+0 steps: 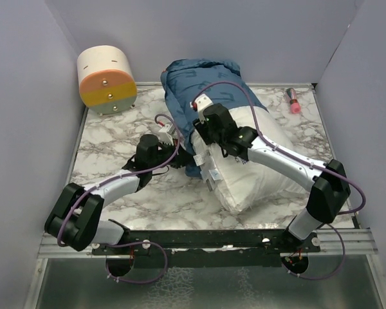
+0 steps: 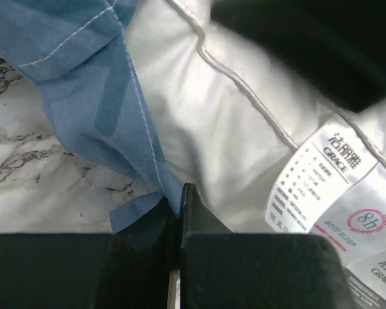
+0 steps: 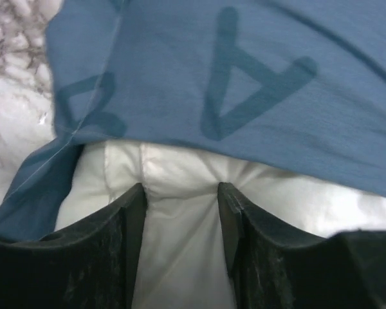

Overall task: Put the pillow into the pillowcase
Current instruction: Stuff the pillow into the pillowcase.

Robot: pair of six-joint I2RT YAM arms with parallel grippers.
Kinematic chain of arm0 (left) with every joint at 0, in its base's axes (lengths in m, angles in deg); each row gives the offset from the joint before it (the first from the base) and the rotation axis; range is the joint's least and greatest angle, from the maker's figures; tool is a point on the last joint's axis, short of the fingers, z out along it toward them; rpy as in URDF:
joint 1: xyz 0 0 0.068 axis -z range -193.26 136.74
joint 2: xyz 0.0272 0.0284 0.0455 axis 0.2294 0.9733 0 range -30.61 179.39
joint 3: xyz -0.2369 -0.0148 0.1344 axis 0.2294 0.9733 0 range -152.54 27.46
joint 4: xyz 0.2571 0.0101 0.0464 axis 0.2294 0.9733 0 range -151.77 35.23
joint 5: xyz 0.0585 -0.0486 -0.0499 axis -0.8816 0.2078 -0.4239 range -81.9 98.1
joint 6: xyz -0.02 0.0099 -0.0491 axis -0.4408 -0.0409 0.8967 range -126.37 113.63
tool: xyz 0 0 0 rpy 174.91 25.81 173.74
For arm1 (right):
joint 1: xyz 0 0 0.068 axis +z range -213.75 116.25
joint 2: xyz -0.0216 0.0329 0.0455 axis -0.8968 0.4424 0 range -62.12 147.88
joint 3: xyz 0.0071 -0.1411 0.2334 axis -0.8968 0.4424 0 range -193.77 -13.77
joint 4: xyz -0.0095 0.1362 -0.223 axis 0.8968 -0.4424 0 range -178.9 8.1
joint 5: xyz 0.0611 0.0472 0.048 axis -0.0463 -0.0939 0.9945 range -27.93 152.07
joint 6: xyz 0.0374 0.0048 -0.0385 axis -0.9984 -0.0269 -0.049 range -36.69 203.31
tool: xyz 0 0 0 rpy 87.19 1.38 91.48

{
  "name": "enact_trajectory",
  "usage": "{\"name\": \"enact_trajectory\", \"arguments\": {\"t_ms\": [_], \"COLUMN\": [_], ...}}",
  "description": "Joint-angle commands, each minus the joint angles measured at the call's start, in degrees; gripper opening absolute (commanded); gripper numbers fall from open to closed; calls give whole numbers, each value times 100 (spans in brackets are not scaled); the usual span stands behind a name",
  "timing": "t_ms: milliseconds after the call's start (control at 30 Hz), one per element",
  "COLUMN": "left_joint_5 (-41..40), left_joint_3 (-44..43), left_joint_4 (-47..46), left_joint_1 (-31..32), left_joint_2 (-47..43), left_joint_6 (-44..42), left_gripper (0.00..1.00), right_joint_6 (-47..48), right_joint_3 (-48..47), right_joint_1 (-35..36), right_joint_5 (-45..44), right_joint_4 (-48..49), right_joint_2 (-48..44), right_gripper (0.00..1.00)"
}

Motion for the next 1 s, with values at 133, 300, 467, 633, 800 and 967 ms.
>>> {"name": "enact_trajectory", "arguments": {"t_ms": [133, 300, 467, 633, 800, 967], "left_joint_5": [203, 152, 25, -198, -638, -866], "left_joint_3": [386, 557, 810, 1262, 1366, 1456], "left_joint_4": [-257, -152, -153, -211, 346, 615], "left_joint_1": [500, 929, 1261, 1279, 1277, 1275], "left_joint_2": [-1362, -2051, -2175, -2165, -2252, -2295], "left_joint_6": [317, 548, 702, 867, 749, 808], "left_gripper": [0, 0, 0, 0, 0, 0], "right_joint_6": [14, -239, -615, -498, -430, -831], "right_joint_3": [139, 8, 179, 630, 1702, 2053], "right_joint_1": [-552, -783, -785, -785, -785, -776], "right_joint_5": [-725, -106, 360, 2193, 4563, 5754], "right_joint_4": [364, 879, 1758, 1887, 2064, 1743], "right_joint_2": [372, 486, 823, 711, -925, -2649], "right_gripper": [4, 1, 1, 25, 69, 81]}}
